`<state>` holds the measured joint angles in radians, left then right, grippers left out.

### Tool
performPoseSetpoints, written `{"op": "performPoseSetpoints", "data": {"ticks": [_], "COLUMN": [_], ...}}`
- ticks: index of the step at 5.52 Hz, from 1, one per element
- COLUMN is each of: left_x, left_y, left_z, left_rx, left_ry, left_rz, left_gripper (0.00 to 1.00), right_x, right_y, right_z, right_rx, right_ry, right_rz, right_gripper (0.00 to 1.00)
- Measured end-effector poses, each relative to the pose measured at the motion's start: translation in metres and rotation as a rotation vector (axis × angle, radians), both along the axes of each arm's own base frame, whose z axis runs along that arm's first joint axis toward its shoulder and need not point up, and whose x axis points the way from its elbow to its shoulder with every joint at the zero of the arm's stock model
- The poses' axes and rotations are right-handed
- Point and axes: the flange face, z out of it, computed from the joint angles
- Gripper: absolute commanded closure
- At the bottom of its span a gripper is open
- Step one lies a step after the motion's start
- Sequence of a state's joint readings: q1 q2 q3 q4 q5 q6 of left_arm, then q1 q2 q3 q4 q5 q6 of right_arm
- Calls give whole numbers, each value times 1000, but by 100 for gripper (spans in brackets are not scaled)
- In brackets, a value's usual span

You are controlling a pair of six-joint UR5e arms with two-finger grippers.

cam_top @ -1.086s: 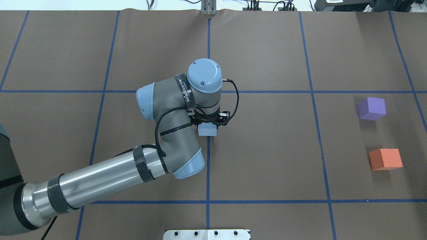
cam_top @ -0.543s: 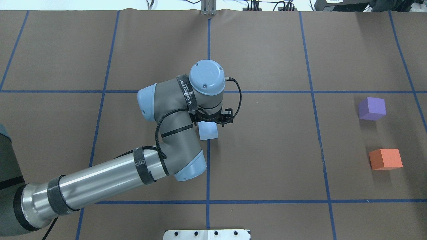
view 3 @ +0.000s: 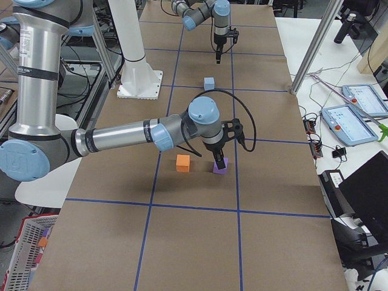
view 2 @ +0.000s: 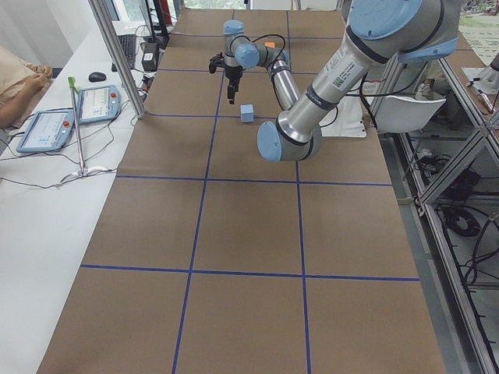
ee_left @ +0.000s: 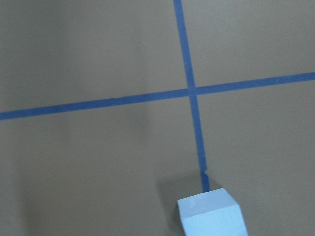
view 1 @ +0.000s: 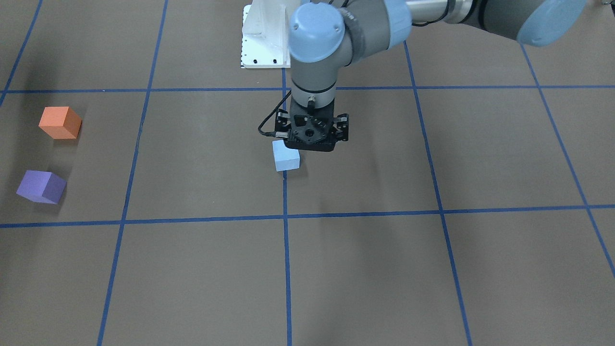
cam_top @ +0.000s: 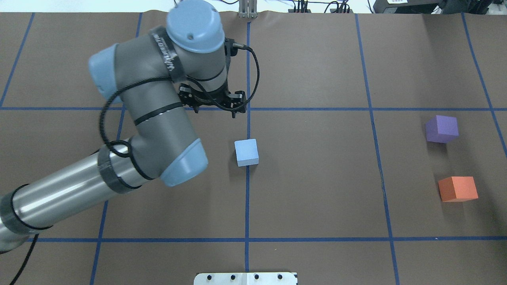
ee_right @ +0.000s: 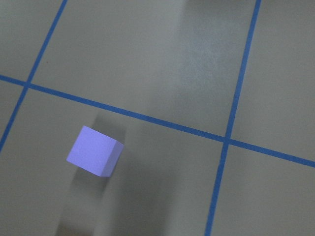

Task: Place blue block between orange and purple blocks
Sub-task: 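Open the left gripper and withdraw it while the right arm reaches in, then lower the right gripper onto the light blue cube and close it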

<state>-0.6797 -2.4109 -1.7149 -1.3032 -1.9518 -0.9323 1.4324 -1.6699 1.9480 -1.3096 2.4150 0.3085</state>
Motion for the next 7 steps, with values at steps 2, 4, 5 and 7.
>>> {"op": "performPoseSetpoints", "data": {"ticks": [2, 4, 5, 7], "left_x": [-81, -181, -247, -412], "left_y": [7, -18, -30, -36], "left_z": [74, 176, 231, 356], "left_rx": [-13, 18, 32, 52], "left_ry": [-39, -137, -156, -146], "left_rz": [-63, -18, 65, 185], "left_gripper": [0, 0, 0, 0], "right_x": [-109, -261, -338, -437], "right_y": [-30, -31, -14, 4], "right_z": [-93, -199, -248, -304], "right_rx": [-71, -139, -173, -214], "right_ry": [-65, -59, -19, 11], "right_rz": [21, 18, 34, 66], "right_gripper": [0, 0, 0, 0]}}
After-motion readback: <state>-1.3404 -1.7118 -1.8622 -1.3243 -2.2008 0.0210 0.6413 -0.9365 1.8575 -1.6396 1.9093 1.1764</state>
